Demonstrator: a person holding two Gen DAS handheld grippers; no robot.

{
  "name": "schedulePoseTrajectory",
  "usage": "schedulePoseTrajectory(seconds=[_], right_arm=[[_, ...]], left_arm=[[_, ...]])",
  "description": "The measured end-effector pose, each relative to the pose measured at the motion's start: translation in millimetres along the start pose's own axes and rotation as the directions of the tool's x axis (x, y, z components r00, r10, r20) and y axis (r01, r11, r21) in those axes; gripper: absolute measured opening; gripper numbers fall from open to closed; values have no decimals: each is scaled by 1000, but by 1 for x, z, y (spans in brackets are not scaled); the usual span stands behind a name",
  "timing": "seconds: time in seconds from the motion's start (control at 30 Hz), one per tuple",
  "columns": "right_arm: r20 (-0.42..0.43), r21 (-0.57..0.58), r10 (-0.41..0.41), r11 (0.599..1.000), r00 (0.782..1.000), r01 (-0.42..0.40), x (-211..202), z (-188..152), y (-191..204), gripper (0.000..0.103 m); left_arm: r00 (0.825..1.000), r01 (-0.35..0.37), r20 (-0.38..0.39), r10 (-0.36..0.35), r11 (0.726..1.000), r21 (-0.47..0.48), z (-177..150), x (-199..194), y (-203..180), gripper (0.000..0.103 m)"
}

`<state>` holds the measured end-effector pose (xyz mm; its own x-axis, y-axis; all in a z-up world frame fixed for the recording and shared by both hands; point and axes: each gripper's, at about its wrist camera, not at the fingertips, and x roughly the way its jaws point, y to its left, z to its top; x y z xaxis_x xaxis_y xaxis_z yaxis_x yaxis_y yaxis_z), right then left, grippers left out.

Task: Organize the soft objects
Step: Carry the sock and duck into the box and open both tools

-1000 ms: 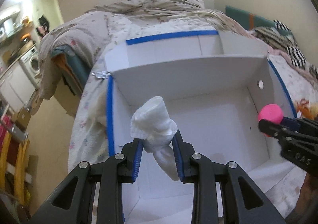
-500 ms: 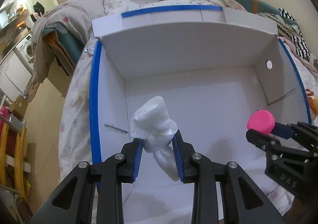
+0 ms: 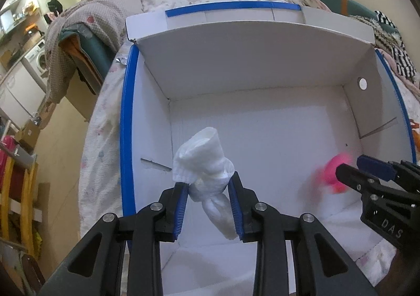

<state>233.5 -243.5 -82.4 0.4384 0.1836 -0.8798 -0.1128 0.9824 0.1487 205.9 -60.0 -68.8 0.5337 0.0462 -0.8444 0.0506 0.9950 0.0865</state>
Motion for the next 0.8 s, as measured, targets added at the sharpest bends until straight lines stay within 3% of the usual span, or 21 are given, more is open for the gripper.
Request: schedulePoseTrajectory(seconds=[0.07, 0.2, 0.23, 0.33, 0.37, 0.5, 0.8], right_arm=[[20, 12, 4, 1000, 1000, -4, -3, 3, -1, 64], [82, 26, 4, 1000, 997, -6, -15, 10, -2, 71], [91, 29, 12, 999, 996, -14, -17, 11, -3, 79], [121, 44, 23, 999, 992, -29, -26, 12, -8, 100], [128, 50, 23, 998, 991, -29, -28, 12, -9, 103], [187, 83, 50, 994, 981, -66, -35, 13, -13, 103], [194, 99, 59, 992, 979, -79, -34, 18, -14, 103]], left_arm=[[1000, 16, 9, -16, 1000, -15, 0, -3, 2, 34], [999, -3, 39, 4, 1000, -23, 1, -10, 3, 57], [999, 3, 44, -1, 1000, -27, 2, -12, 4, 61], [998, 18, 54, -17, 999, -33, 3, -16, 4, 65], [998, 15, 58, -13, 999, -34, 3, -17, 4, 66], [998, 13, 62, -10, 999, -46, 3, -18, 5, 66], [998, 19, 66, -16, 998, -59, 4, -21, 6, 66]])
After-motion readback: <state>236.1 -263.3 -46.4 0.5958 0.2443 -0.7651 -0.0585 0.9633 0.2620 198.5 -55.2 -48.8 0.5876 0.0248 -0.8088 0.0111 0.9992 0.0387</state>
